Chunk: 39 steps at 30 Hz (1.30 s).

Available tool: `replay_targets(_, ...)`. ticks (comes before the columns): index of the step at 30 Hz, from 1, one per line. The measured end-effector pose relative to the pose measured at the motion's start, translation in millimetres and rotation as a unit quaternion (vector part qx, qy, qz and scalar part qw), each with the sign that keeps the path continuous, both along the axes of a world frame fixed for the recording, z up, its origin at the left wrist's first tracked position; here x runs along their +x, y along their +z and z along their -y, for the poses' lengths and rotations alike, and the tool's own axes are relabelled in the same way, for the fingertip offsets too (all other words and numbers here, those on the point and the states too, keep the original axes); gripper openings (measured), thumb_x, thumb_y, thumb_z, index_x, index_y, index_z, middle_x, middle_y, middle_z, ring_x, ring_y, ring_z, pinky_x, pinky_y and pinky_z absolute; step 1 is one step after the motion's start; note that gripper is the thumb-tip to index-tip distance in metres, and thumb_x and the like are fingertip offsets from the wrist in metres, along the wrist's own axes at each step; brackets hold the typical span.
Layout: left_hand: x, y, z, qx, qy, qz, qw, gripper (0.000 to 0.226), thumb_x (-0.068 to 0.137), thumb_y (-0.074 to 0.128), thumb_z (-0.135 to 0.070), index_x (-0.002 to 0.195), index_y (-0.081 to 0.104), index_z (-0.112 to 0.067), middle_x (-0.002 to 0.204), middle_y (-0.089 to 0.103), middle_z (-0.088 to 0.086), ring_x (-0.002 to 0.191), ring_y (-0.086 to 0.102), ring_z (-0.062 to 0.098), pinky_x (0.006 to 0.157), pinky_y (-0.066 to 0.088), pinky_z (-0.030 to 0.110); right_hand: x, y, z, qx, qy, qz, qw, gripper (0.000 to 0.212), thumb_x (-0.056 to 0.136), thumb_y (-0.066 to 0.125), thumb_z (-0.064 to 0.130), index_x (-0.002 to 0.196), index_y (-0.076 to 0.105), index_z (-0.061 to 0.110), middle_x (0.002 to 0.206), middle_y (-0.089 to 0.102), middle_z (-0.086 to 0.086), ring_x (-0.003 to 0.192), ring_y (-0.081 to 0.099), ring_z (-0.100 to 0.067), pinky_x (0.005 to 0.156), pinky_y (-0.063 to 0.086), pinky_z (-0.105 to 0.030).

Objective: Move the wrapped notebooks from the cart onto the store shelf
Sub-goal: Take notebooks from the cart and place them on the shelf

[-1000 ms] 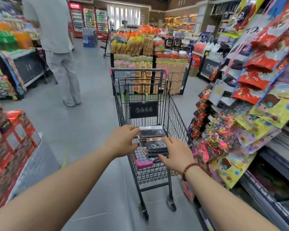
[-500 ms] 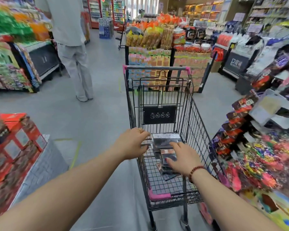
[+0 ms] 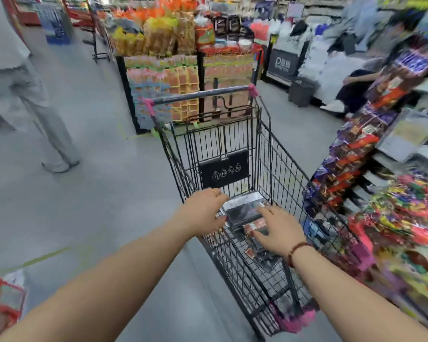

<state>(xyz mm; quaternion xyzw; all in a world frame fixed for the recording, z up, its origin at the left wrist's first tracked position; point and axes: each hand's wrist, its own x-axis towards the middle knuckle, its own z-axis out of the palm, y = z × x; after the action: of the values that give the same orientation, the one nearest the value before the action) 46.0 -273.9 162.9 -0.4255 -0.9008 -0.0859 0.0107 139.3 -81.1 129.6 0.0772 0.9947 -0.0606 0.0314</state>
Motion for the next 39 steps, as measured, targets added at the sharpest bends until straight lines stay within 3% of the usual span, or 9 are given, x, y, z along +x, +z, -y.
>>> replay_targets(6,-50,-20,-16,0.01,-0.046,0.027,0.999,0.053,0.083,0.054,-0.036,0.133,0.049,-0.018,0.123,0.059,0.005,0.114,0.053,0.024,0.095,0.047,0.039,-17,-6,1,0.016,-0.059,0.026,0.998,0.055,0.087,0.05,0.05,0.134,0.041,0.023,0.128,0.052,0.002,0.118,0.046,-0.017,0.1,0.041,-0.033)
replay_targets(11,-90,-35,-48,-0.003,-0.082,0.043,0.996,0.047,0.083,0.052,-0.034,0.127,0.053,-0.016,0.112,0.062,0.005,0.103,0.056,0.025,0.087,0.049,0.039,-40,-29,-23,0.016,-0.099,0.059,0.993,0.06,0.087,0.05,0.053,0.137,0.039,0.021,0.134,0.048,-0.001,0.122,0.044,-0.021,0.101,0.04,-0.034)
replay_targets(20,-165,-61,-130,-0.073,-0.125,0.093,0.985,0.055,0.085,0.052,-0.033,0.137,0.044,-0.017,0.126,0.055,0.004,0.116,0.05,0.024,0.091,0.043,0.033,-82,-64,-93,-0.046,-0.192,0.079,0.977,0.054,0.085,0.048,0.052,0.132,0.042,0.025,0.121,0.054,-0.001,0.114,0.048,-0.021,0.094,0.044,-0.036)
replay_targets(24,-184,-76,-167,-0.089,-0.149,0.119,0.978,0.047,0.086,0.052,-0.032,0.13,0.049,-0.017,0.122,0.056,0.006,0.114,0.05,0.026,0.092,0.046,0.039,-93,-75,-113,-0.055,-0.228,0.086,0.968,0.055,0.086,0.049,0.052,0.133,0.041,0.023,0.122,0.052,-0.003,0.115,0.047,-0.022,0.094,0.044,-0.035)
replay_targets(27,-193,-91,-189,-0.11,-0.177,0.122,0.97,0.044,0.087,0.052,-0.028,0.129,0.05,-0.016,0.123,0.055,0.005,0.113,0.05,0.022,0.092,0.045,0.035,-95,-86,-119,-0.077,-0.263,0.083,0.958,0.057,0.085,0.049,0.052,0.134,0.04,0.022,0.121,0.053,-0.004,0.112,0.05,-0.024,0.089,0.045,-0.033)
replay_targets(30,-204,-112,-211,-0.131,-0.203,0.139,0.96,0.047,0.087,0.052,-0.029,0.133,0.047,-0.02,0.126,0.053,0.004,0.116,0.049,0.022,0.089,0.045,0.035,-96,-98,-124,-0.096,-0.306,0.088,0.943,0.057,0.085,0.049,0.051,0.133,0.041,0.022,0.125,0.052,-0.004,0.115,0.048,-0.026,0.09,0.046,-0.035)
replay_targets(33,-214,-137,-227,-0.155,-0.226,0.165,0.948,0.047,0.084,0.052,-0.031,0.13,0.05,-0.021,0.129,0.052,0.003,0.12,0.048,0.024,0.097,0.045,0.04,-100,-112,-125,-0.115,-0.356,0.088,0.923,0.053,0.084,0.052,0.047,0.129,0.046,0.019,0.124,0.052,-0.005,0.115,0.049,-0.026,0.092,0.045,-0.037)
replay_targets(37,-224,-172,-240,-0.177,-0.259,0.197,0.929,0.049,0.087,0.054,-0.031,0.133,0.048,-0.017,0.134,0.051,0.007,0.122,0.047,0.025,0.1,0.043,0.037,-107,-141,-121,-0.157,-0.438,0.084,0.881,0.048,0.083,0.052,0.045,0.123,0.05,0.019,0.12,0.055,-0.007,0.114,0.05,-0.028,0.091,0.047,-0.039)
replay_targets(39,-230,-190,-243,-0.182,-0.265,0.207,0.924,0.053,0.087,0.055,-0.031,0.137,0.045,-0.015,0.137,0.047,0.009,0.125,0.043,0.027,0.102,0.041,0.037,-113,-158,-115,-0.196,-0.485,0.073,0.849,0.052,0.085,0.053,0.044,0.131,0.046,0.019,0.124,0.053,-0.008,0.118,0.048,-0.028,0.091,0.048,-0.04)
